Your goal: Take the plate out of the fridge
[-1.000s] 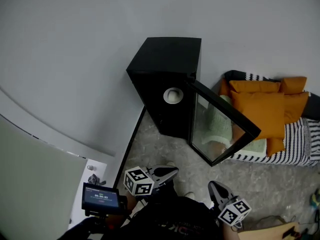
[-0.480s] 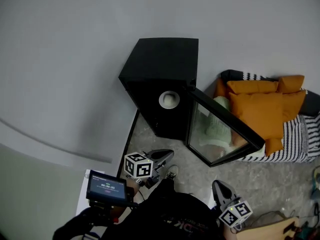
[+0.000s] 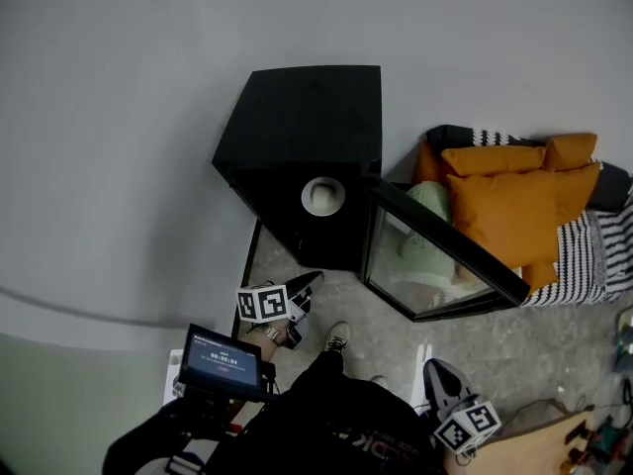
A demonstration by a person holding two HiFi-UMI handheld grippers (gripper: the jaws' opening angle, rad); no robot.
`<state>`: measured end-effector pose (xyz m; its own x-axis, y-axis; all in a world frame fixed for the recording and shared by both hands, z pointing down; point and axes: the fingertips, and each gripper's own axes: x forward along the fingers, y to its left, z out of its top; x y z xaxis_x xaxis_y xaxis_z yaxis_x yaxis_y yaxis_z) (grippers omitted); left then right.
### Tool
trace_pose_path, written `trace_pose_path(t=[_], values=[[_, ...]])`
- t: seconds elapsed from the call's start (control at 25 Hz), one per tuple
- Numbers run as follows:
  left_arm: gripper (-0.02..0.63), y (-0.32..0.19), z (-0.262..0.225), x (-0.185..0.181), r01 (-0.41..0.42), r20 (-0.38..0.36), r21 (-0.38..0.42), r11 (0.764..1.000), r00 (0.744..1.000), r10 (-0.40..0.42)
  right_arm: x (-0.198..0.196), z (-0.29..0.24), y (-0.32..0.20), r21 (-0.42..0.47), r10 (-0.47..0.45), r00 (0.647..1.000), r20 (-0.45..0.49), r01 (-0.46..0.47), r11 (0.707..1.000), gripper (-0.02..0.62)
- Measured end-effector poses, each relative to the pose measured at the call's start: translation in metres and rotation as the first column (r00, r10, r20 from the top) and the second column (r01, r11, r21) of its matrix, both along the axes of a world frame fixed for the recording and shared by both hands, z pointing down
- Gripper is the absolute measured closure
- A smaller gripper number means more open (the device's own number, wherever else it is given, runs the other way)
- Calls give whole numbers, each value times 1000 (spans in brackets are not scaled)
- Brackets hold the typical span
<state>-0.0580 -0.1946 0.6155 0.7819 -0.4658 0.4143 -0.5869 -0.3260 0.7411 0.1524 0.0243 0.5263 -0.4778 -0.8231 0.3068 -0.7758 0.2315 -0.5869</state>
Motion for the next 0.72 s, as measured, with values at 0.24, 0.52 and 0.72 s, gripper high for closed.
trace_pose_path(t=[0.24, 0.52, 0.72], values=[[601, -35, 22, -13, 76, -29, -78, 994, 996, -79, -1, 3, -7, -21, 38, 999, -3, -38, 999, 592], [603, -78, 55, -30, 171, -54, -191, 967, 981, -184, -7, 6, -19, -43, 78, 997, -21, -79, 996, 592], [601, -106, 74, -36, 214, -54, -247, 945, 971, -234, -10, 3, -24, -55, 150, 989, 8, -149, 987, 592]])
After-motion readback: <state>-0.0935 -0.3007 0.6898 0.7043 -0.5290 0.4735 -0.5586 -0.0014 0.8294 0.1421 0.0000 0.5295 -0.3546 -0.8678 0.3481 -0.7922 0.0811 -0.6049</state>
